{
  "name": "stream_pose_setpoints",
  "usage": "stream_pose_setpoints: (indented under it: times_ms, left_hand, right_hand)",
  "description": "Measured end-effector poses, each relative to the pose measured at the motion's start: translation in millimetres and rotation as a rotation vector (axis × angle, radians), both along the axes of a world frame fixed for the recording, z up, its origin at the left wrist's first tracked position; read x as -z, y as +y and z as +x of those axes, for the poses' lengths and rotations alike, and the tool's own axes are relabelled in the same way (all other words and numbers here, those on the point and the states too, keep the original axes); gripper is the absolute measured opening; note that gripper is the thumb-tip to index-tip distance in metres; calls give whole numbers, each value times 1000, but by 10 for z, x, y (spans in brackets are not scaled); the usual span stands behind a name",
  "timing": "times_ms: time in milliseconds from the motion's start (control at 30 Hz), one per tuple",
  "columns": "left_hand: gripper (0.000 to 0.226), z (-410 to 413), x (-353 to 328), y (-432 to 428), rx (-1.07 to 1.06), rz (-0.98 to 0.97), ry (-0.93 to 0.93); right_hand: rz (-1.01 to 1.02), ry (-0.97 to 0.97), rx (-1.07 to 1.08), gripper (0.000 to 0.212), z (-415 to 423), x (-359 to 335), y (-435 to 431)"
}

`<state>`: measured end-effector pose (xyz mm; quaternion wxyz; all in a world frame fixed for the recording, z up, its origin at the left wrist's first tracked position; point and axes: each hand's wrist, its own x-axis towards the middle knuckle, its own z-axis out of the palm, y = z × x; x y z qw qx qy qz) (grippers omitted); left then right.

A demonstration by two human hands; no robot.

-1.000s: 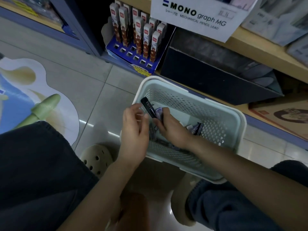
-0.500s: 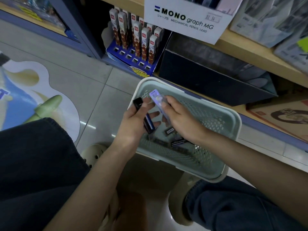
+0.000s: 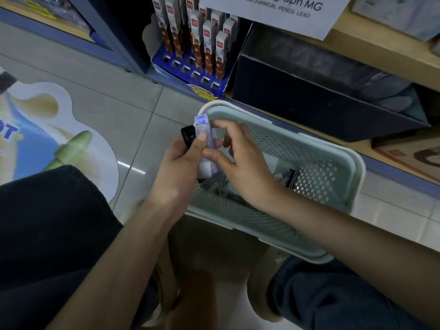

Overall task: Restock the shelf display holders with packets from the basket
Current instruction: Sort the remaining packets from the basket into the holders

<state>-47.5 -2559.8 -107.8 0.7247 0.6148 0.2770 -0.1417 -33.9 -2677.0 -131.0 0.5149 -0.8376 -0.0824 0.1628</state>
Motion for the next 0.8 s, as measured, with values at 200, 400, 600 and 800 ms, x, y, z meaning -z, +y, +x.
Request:
stream_pose_setpoints:
  times_ms: [200,400,600,800]
  left_hand:
    - [18,66,-29,213,-61,141,-90]
    - [15,74,72,330,-119,215,-49]
    - [15,33,107,311,-93,179,-48]
    - [16,-13,109,335,-89,172,-19]
  right_hand:
    - [16,51,93,10,-51,682,-90]
    - [-339,298,-80,45,-180,1502,-320]
    - [-415,355,-174,57,-152,1536,-77]
    - [-356,380,-189,45,-86,1566,80]
